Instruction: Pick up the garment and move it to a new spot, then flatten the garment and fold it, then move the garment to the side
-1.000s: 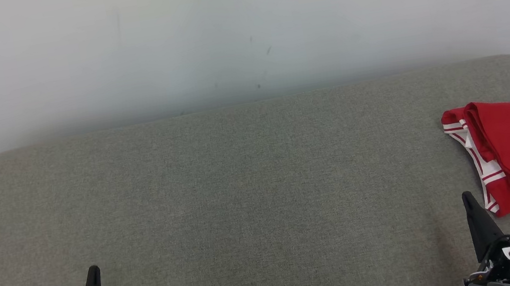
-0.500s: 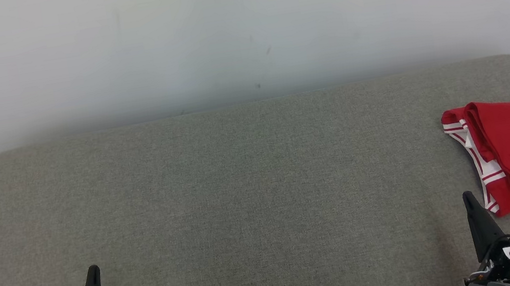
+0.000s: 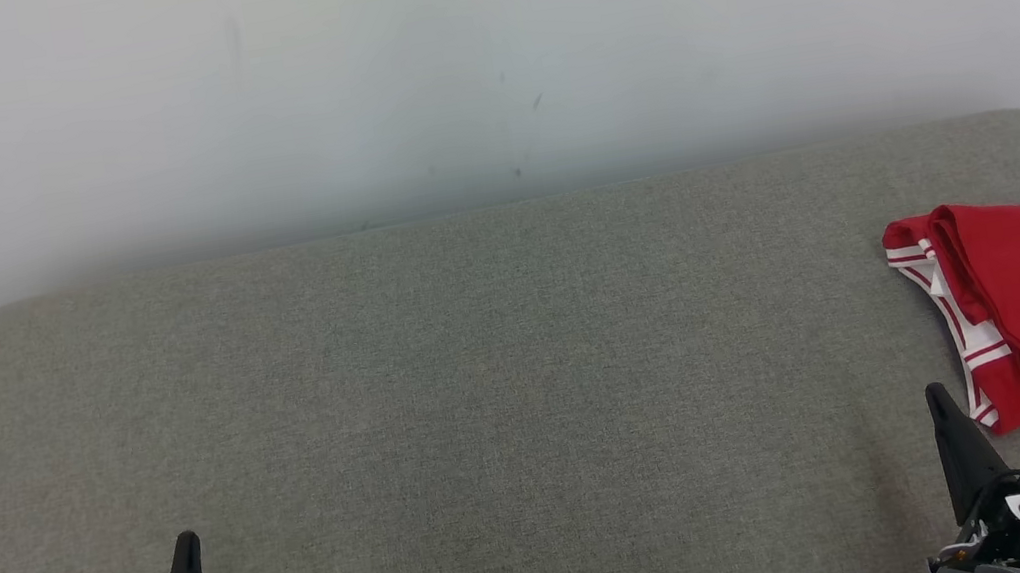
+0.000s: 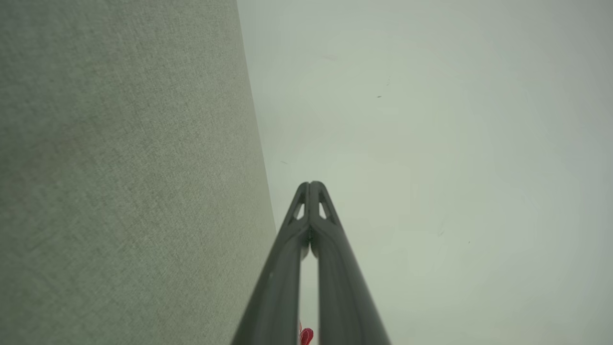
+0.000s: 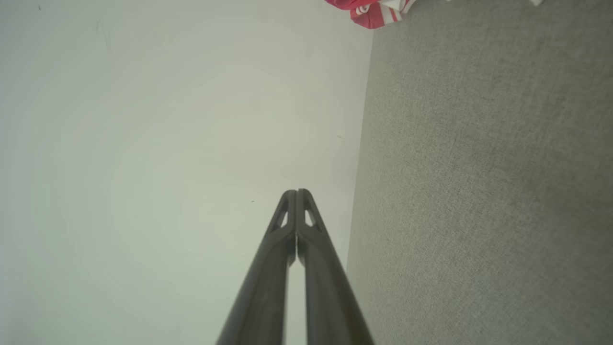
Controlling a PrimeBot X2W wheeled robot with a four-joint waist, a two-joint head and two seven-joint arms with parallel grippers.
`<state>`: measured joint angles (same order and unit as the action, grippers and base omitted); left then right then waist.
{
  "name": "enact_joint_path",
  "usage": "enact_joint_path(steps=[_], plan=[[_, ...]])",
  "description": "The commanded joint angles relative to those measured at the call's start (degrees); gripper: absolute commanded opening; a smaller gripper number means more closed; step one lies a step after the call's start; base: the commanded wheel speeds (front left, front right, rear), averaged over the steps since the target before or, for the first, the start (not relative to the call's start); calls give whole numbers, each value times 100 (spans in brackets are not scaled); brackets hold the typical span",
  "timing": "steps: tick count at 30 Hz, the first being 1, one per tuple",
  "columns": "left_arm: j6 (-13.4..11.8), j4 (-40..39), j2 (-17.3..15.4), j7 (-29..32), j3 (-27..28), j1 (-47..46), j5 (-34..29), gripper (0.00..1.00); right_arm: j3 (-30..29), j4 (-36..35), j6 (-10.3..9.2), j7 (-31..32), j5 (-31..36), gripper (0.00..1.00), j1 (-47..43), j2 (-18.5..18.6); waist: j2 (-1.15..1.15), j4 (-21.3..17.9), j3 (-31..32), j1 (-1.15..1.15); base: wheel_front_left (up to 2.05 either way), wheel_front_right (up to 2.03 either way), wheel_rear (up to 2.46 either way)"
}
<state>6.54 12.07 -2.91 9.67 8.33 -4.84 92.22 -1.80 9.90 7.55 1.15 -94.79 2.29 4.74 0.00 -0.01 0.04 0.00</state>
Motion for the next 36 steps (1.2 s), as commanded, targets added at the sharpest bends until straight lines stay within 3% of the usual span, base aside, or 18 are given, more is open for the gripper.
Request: enact_joint_path(steps=[1,36], plan=[[15,0,9,12,20,-61,26,0,3,1,-12,-7,-58,0,12,33,0,0,0,0,0,0,0],[15,0,11,14,21,-61,25,0,26,-3,-12,-29,-69,0,10,54,0,0,0,0,0,0,0]])
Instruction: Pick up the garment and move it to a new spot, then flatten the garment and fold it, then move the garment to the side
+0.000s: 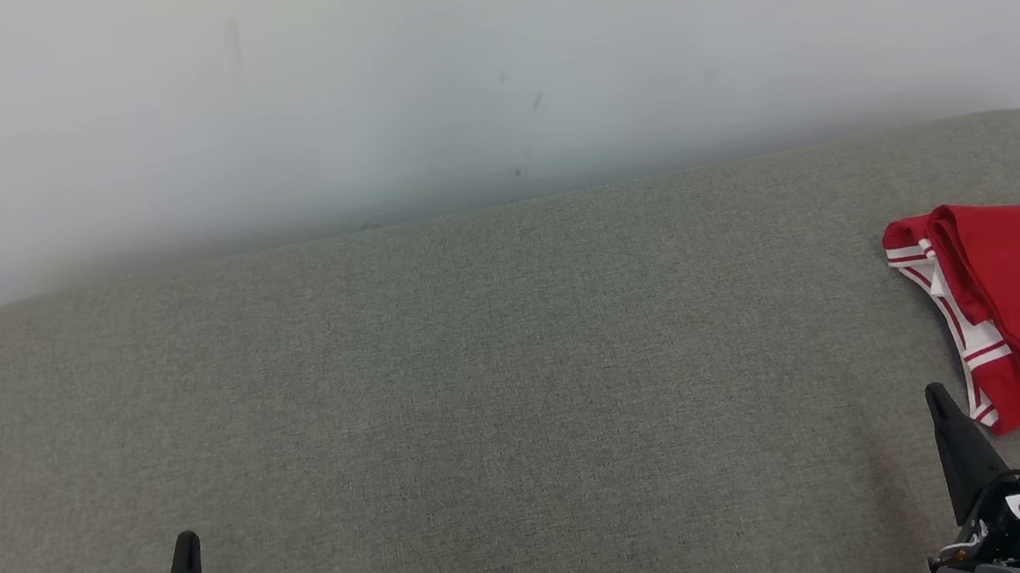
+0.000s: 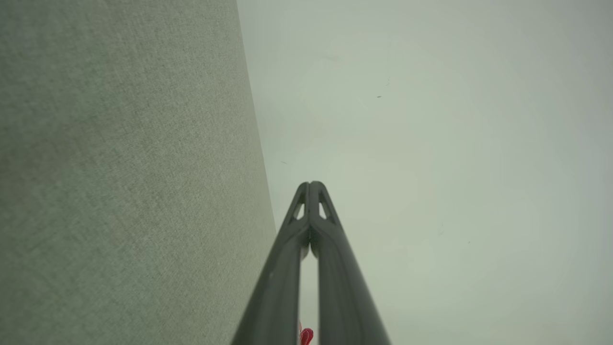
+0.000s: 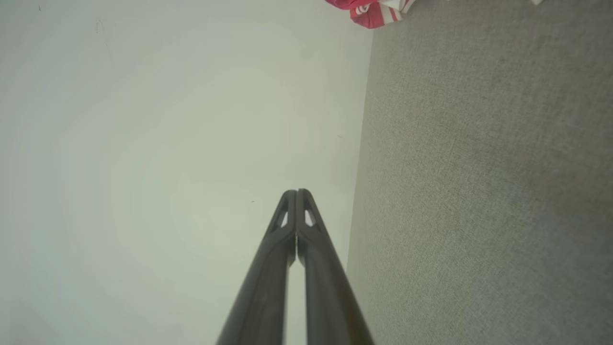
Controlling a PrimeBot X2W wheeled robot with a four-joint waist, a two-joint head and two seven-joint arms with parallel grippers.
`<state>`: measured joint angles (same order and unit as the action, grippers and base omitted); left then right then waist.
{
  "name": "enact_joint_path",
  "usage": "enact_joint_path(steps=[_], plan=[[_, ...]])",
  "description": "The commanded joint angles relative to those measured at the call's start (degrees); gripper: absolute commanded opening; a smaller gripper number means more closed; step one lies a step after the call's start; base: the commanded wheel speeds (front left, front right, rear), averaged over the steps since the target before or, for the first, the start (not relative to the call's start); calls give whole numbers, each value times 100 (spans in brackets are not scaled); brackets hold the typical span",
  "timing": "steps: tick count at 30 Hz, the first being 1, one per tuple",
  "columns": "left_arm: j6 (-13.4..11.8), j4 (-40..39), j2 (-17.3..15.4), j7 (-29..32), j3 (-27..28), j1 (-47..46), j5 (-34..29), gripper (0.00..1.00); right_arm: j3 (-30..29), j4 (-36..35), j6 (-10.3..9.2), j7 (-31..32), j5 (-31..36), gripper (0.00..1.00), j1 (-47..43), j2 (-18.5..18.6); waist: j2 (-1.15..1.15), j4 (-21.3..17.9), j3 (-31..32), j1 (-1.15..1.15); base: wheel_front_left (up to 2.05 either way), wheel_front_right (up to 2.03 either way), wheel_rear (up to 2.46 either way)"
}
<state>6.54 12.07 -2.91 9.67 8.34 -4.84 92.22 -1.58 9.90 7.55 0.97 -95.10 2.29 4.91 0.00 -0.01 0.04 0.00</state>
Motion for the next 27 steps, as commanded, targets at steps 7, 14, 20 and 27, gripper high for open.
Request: enact_joint_path(steps=[7,14,20,27], plan=[[15,0,11,14,20,-60,25,0,10,-4,-12,-18,-40,0,10,41,0,0,0,0,0,0,0],[15,0,11,14,20,-60,24,0,16,-5,-12,-23,-48,0,9,44,0,0,0,0,0,0,0],[15,0,11,14,20,-61,24,0,20,-6,-12,-27,-52,0,9,48,0,0,0,0,0,0,0],[15,0,10,14,21,-61,24,0,25,-7,-12,-33,-55,0,8,52,0,0,0,0,0,0,0]])
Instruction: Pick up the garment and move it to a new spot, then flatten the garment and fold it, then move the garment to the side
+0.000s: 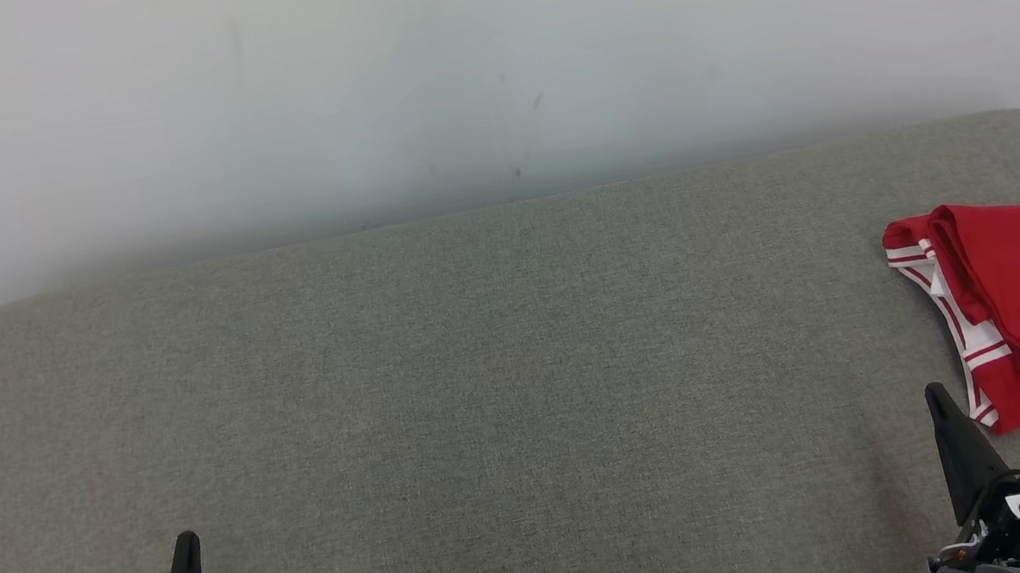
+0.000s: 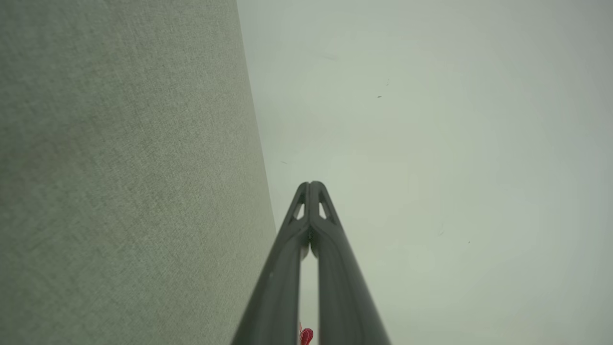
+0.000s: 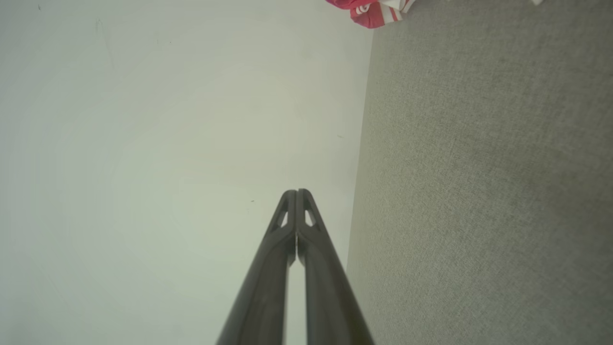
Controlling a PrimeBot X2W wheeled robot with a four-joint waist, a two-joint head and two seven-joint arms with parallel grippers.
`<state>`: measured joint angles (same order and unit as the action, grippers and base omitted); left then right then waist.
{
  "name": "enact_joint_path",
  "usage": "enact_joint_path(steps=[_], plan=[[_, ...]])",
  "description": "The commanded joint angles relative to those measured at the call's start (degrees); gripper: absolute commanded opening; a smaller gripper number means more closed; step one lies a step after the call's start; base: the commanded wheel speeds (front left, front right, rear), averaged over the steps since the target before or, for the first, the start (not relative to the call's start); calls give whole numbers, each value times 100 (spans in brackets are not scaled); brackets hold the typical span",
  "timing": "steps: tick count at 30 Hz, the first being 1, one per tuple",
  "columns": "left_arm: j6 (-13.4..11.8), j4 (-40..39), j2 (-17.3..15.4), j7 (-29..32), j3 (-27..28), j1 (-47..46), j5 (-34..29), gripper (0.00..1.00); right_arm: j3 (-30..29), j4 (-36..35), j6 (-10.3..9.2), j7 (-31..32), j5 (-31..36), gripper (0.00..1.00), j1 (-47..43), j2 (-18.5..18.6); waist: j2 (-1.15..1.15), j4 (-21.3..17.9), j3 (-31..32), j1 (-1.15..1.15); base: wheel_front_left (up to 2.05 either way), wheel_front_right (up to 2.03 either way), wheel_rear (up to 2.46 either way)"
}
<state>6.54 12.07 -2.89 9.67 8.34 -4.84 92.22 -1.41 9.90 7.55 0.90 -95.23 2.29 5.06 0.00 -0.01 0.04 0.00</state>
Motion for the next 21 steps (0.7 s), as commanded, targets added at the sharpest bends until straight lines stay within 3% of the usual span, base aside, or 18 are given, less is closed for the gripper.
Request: enact_joint_path(steps=[1,21], plan=[[15,0,9,14,21,-61,24,0,9,-7,-12,-27,-44,0,8,37,0,0,0,0,0,0,0],[15,0,10,15,20,-60,23,0,24,-9,-12,-29,-58,0,7,46,0,0,0,0,0,0,0]])
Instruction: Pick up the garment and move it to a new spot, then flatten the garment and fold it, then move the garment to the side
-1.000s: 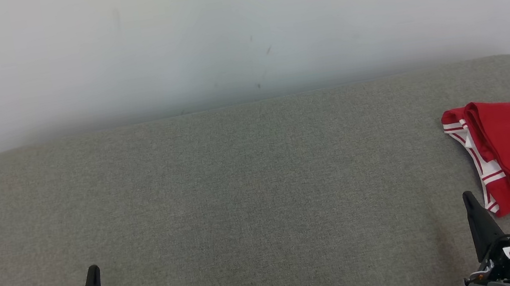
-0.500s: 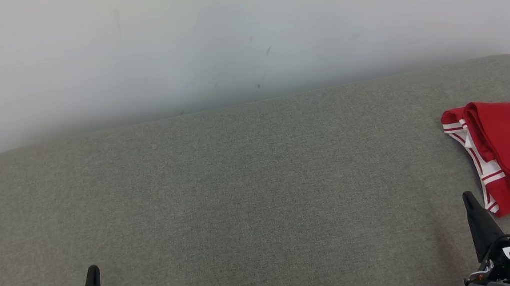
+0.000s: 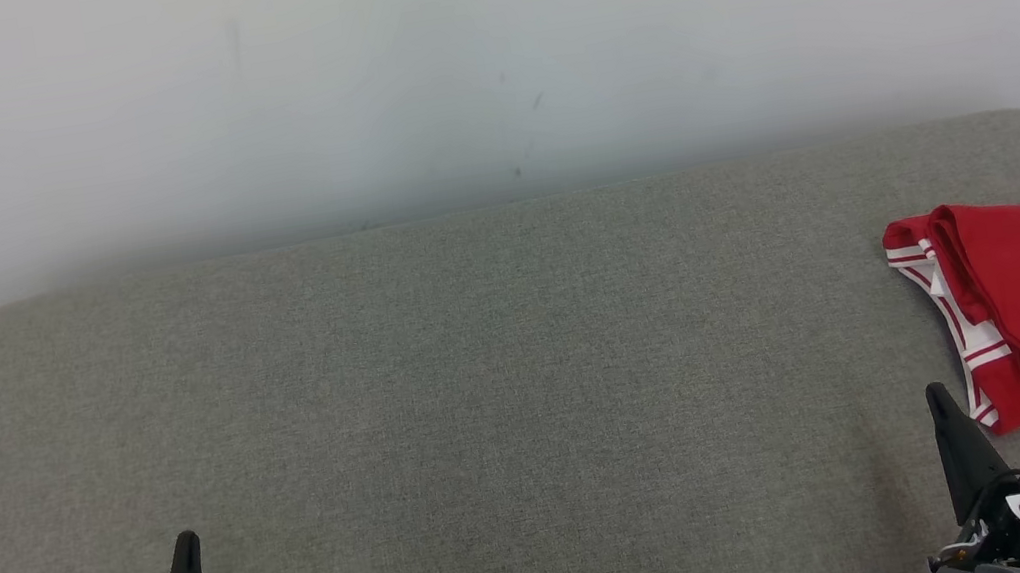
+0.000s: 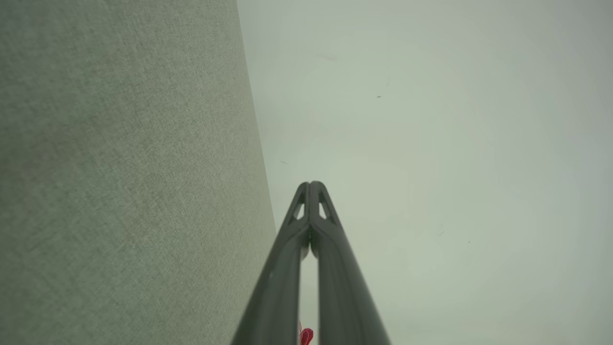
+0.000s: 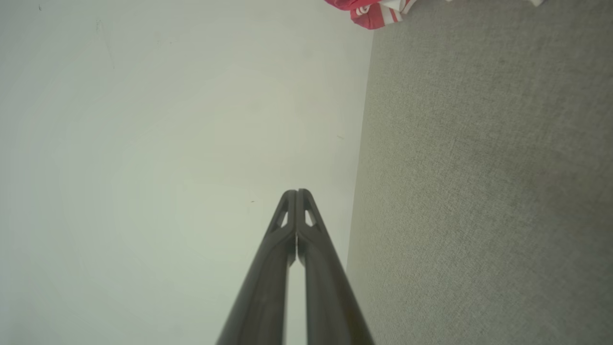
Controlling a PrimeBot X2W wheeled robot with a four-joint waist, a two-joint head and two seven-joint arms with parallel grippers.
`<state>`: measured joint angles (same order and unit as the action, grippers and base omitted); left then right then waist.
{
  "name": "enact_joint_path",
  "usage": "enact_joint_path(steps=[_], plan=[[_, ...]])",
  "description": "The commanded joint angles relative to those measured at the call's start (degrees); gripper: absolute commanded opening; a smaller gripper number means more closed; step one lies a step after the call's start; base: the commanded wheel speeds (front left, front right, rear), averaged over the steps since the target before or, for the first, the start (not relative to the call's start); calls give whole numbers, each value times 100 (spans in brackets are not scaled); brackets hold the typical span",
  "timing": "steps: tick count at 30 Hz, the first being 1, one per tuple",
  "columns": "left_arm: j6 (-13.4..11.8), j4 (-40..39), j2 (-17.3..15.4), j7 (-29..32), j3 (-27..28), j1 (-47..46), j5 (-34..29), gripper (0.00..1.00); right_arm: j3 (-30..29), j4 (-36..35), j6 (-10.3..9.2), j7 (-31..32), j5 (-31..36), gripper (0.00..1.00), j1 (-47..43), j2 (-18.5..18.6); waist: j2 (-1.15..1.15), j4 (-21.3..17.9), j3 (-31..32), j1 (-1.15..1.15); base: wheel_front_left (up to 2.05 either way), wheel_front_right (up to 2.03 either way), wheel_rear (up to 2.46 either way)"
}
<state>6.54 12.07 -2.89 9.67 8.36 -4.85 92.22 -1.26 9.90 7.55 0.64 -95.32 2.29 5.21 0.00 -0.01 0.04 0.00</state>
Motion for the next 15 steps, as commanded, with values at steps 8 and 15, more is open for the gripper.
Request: enact_joint_path(steps=[8,15], plan=[[15,-1,10,15,20,-60,23,0,15,-10,-12,-5,-51,0,7,36,0,0,0,0,0,0,0],[15,-1,10,15,20,-60,23,0,21,-11,-12,-10,-39,0,6,41,0,0,0,0,0,0,0]])
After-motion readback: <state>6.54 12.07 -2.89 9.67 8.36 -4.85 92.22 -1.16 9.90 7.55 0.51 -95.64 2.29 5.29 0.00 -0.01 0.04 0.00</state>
